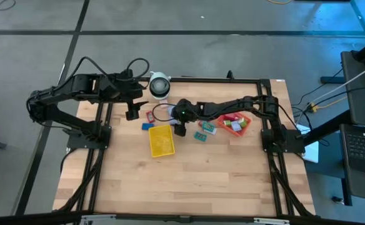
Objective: Pick & Place Office items
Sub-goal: Put the bottom blue charger adapter into the orange basket
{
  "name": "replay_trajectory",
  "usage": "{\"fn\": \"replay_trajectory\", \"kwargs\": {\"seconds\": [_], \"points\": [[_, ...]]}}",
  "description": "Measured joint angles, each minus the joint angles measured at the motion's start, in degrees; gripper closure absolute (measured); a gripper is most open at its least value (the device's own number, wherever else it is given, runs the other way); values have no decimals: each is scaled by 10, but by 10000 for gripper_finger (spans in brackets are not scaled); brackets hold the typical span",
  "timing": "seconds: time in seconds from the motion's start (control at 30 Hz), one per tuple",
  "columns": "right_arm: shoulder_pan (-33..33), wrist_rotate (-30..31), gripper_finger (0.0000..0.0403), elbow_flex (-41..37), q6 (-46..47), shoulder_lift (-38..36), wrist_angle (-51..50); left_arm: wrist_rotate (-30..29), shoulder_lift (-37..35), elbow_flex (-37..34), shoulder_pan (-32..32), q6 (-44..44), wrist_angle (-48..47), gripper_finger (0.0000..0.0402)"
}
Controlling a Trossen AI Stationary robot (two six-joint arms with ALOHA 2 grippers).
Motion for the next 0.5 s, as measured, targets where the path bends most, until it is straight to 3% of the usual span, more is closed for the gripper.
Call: {"fn": "replay_trajectory", "kwargs": {"seconds": [0.5], "points": [[-23,-19,80,-14,36,30,11,8,0,0,-3,-1,0,151]]}}
